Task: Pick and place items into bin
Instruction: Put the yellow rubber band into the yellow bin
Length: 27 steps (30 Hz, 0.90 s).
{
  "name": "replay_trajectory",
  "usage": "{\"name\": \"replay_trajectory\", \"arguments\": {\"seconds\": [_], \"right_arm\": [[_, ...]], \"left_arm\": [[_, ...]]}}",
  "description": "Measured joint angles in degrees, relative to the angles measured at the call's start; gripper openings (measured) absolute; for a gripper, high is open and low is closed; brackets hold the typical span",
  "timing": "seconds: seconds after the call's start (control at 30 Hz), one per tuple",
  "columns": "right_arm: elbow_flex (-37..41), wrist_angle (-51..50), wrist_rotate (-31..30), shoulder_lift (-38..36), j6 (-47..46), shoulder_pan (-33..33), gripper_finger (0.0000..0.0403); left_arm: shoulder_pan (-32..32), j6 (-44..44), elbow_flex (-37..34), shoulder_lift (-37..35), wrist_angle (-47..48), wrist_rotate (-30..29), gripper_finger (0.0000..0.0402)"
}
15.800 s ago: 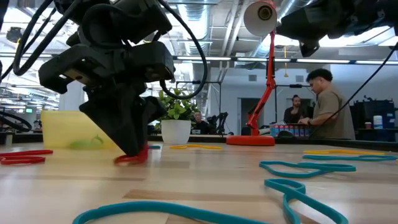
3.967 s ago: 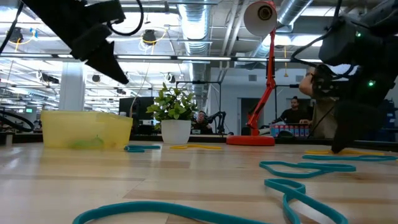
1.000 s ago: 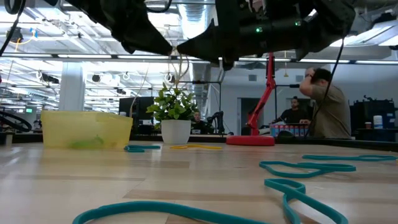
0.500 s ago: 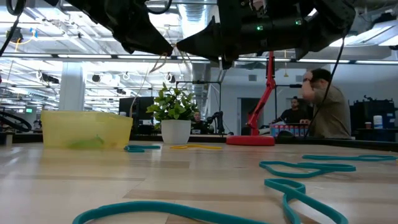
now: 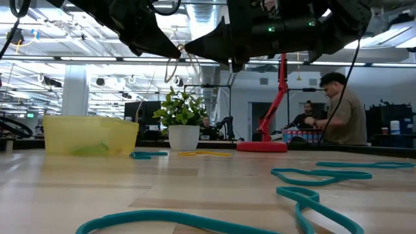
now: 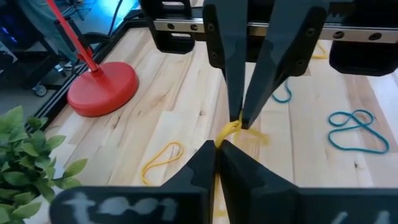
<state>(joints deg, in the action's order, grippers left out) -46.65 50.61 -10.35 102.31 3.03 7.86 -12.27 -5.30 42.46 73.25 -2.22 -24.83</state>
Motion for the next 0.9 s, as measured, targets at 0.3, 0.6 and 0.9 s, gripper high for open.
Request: {"name": "replay_trajectory", "arguments": {"seconds": [0.3,0.6,0.9], "right_arm": [[0.0,-1.4,-0.1,0.0,0.0,0.0,0.0009],[0.0,-4.3,-0.2,0.0,0.0,0.0,0.0067],[0.0,-7.7,-0.2,0.0,0.0,0.0,0.0087]], "left_arm": [[0.0,0.0,0.0,0.0,0.3,0.1,0.0001],[-0.1,-0.3,0.0,0.0,2.9,-3.8,0.0],[1.0,-14.2,0.0,0.0,26.2,-27.5,0.0]]}}
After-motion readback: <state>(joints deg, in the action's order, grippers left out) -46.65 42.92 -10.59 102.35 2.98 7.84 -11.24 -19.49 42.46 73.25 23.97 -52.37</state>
